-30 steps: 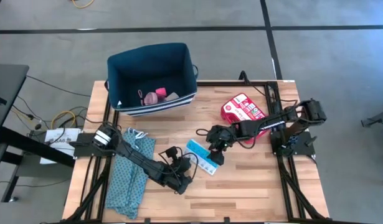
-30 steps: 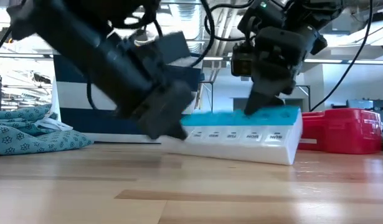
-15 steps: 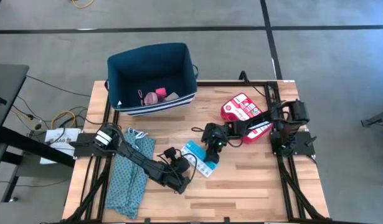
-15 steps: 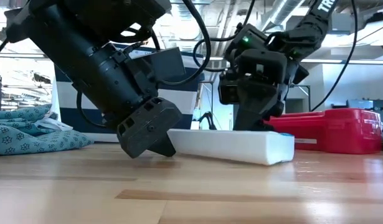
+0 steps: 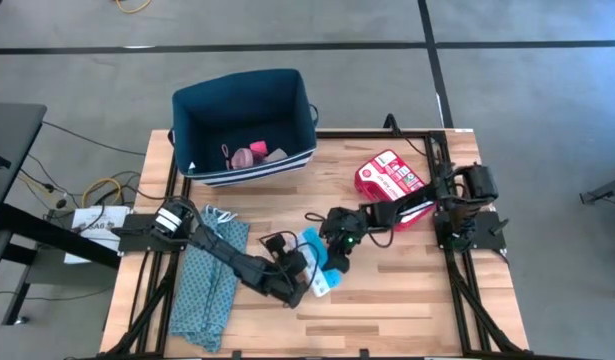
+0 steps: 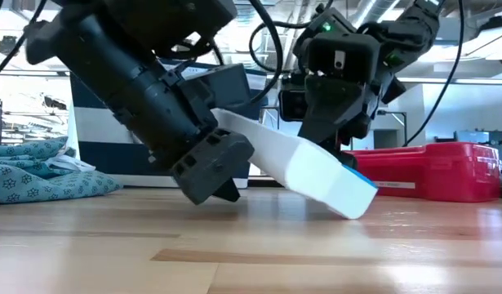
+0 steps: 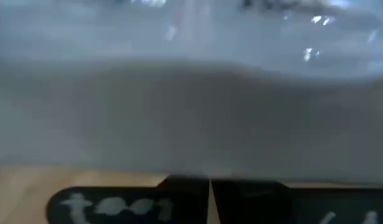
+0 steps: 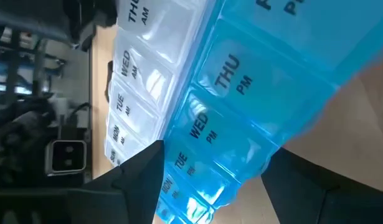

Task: Pick & place medical supplies in basket/bin
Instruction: Put the blue white pill organizer into theblue bin

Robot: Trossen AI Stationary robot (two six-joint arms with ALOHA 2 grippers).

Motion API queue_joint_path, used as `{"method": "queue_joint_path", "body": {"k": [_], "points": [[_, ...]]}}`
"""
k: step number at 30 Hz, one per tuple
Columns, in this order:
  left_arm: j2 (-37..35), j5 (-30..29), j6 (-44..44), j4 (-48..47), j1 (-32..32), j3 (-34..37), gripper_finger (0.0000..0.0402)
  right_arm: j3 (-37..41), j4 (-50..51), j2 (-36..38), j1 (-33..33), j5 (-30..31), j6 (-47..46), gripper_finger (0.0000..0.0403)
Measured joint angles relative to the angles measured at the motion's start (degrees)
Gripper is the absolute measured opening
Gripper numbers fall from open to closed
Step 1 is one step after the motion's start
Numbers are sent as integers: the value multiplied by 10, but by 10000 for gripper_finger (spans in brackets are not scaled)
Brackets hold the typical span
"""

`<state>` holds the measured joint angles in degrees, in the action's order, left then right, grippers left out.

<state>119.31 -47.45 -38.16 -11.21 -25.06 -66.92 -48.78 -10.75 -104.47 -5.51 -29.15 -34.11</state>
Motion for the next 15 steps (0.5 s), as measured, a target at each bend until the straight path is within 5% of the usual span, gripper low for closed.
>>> {"method": "queue_joint_path", "body": {"k": [15], "points": [[-6,-9,5,30,-13,0,0,-6,-15,1,-15,39,-22,240]]}}
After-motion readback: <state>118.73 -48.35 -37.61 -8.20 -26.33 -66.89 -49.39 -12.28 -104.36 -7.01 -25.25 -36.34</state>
